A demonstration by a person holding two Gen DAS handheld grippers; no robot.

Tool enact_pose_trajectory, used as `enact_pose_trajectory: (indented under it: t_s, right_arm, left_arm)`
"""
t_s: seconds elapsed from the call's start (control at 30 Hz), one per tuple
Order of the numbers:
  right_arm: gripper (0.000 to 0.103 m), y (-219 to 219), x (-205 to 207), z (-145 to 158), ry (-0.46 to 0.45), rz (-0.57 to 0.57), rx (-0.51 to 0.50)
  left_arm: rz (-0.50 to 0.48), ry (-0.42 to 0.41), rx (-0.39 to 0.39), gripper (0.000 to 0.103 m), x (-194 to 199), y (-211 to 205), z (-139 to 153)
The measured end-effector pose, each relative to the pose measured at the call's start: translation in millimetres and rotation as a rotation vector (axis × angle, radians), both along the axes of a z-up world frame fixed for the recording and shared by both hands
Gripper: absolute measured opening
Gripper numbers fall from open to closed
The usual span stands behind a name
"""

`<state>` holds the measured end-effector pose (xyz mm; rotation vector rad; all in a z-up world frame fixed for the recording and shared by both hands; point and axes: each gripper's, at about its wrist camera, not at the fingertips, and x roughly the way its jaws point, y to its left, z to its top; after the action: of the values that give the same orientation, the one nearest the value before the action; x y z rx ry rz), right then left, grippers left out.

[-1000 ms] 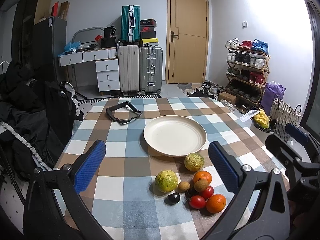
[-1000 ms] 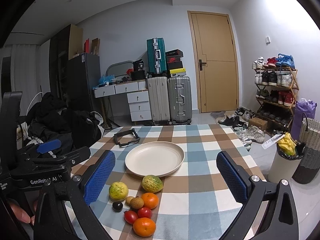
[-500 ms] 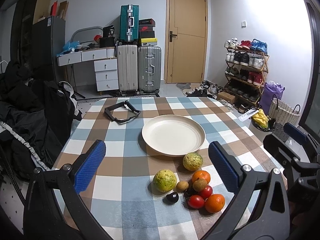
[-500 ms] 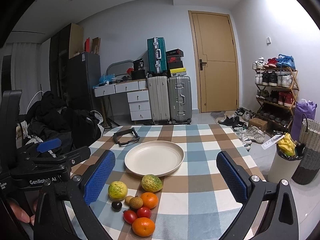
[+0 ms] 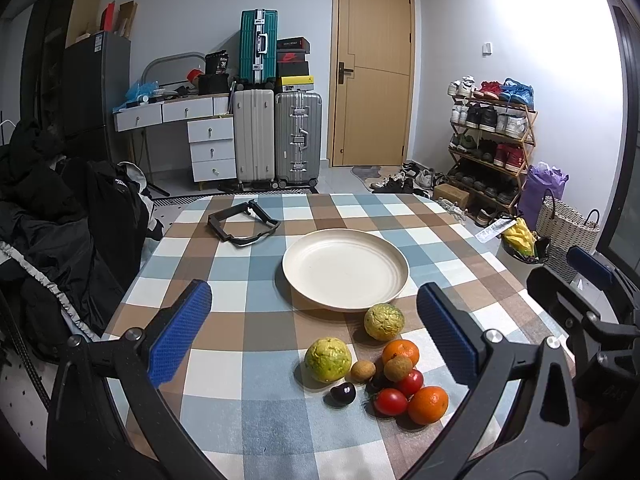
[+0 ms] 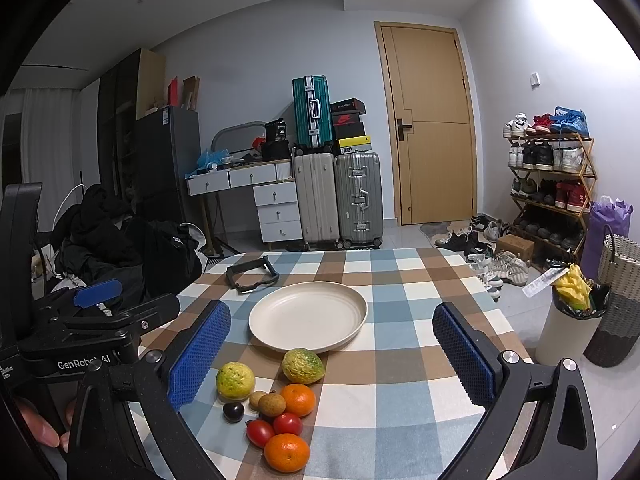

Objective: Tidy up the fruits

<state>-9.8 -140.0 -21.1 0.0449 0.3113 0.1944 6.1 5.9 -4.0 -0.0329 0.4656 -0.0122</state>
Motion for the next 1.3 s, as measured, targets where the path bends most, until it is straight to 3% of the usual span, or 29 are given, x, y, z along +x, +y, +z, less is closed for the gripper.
enact_pose_trajectory:
  t_s: [0.37,0.7,1.0,1.3]
  right_arm:
    - [0.103,-3,-1,-2,0.002,-0.003,0.005]
    - [0.103,-5,7,-9,0.023,-0.005,0.010]
    - [0.103,-7,26,-26,0.062,-0.007,0.012]
    - [0.103,-10,59,-50,0.126,-0.008,0.017]
  left_arm:
    - [-0.004,0.004,-0.003,0.102,0,-1,-3]
    - [-0.047,0.046,-0.020,0.102,12,1,-26]
    - [-0.107,0.167,-0.064,0.102,46,11,-55]
    - [-0.148,0.353,-0.191,0.102,98,38,-108]
